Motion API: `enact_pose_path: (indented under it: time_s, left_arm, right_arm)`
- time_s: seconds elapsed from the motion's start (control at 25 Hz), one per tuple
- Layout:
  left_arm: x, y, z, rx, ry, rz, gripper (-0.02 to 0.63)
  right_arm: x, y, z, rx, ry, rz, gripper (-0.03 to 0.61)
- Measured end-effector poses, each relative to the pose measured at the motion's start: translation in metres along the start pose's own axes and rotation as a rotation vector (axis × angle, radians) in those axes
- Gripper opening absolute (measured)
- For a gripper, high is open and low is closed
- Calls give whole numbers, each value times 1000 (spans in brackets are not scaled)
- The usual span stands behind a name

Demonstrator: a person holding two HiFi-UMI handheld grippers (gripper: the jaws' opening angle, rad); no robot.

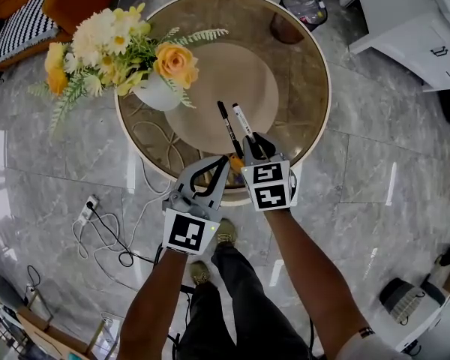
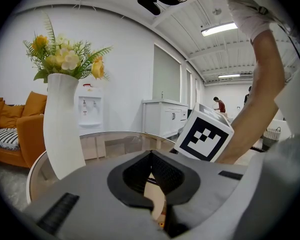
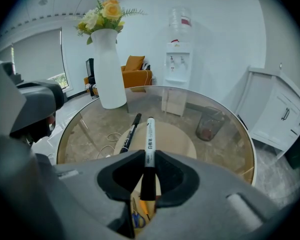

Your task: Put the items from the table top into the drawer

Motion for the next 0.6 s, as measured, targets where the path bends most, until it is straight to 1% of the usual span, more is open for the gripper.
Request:
enact_pose_path:
  time_s: [0.32,0.6]
  left_arm:
    - [-4,-3,-8,-5,3,-9,0]
    - [-10,-7,-22,-3,14,-26,0]
  right_arm:
    - [-27,1,-14,27,28,-76,66]
    - [-73,0,-7,62,33,-169,66]
Point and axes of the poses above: the fingertips, and each gripper's own axes: x forward along the fingers, z to its left, y out of its underside, the point moved 6 cm from there along -x, backward along the fingers, and after that the axes turned 15 degrees about y, right-handed, at the moved point
